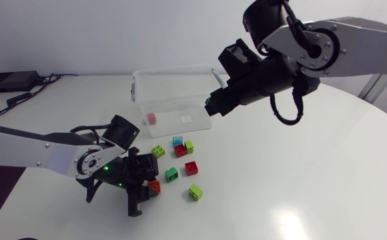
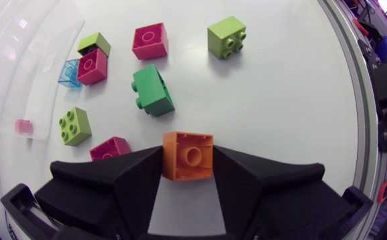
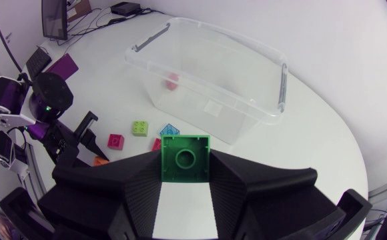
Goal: Place the duplo bricks in the container
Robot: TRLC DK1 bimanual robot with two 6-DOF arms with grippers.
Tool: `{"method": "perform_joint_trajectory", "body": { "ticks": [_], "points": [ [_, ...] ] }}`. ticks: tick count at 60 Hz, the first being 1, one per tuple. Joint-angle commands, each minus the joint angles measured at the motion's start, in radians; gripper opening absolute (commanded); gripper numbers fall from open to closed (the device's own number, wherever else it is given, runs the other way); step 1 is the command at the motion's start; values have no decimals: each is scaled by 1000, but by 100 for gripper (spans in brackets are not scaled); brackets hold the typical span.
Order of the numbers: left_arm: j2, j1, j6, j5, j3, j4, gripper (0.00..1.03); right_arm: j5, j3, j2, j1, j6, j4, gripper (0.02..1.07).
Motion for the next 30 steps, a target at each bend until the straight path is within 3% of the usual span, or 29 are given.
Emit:
{"method": "perform_joint_trajectory", "body": {
  "ticks": [1,16,30],
  "points": [
    [27,-12,-18,8,2,-9,34,-12,2,10,-8,7,11,33],
    [-8,-20,-18,8,-6,-27,32,-12,23,7,-17,7,11,33],
    [-228,-12,-40,8,36,-139,32,-14,129,68,-29,27,5,33]
  ]
}}
